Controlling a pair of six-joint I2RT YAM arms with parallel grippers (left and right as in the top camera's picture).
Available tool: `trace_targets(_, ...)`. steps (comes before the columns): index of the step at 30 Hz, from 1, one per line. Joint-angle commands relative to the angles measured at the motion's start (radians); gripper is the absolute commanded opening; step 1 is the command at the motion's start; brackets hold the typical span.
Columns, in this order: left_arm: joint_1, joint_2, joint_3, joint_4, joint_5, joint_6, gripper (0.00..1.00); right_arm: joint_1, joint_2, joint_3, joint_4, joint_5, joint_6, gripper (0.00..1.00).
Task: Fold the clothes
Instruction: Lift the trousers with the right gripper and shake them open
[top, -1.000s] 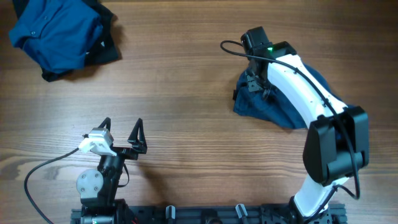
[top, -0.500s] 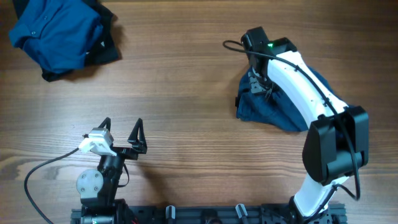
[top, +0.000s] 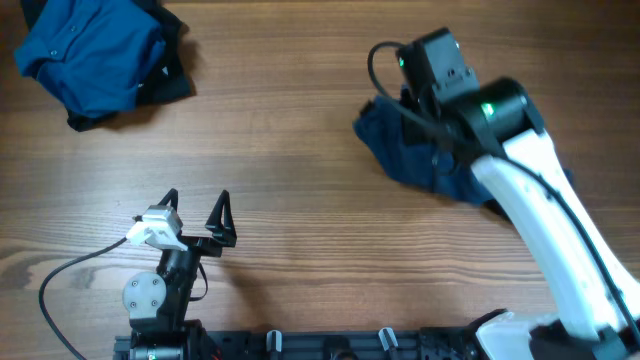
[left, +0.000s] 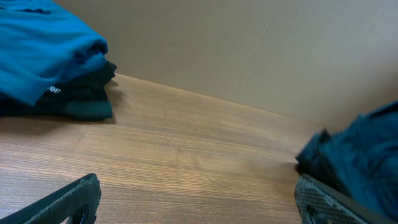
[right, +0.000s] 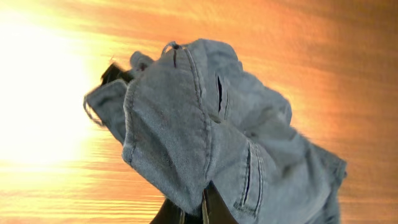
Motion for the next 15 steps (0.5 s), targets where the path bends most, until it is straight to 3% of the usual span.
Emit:
trace_targets(1,0.008,-0.007,-0.006,-0.003,-0.013,-0.008,1.00,0.071,-0.101,0.022,0.012,0.005,0.061,0.04)
trace_targets(15,0.008,-0.007,-0.006,-0.003,-0.013,-0.008,1.00,0.160,-0.183,0.022,0.114,-0.211,0.111,0.04)
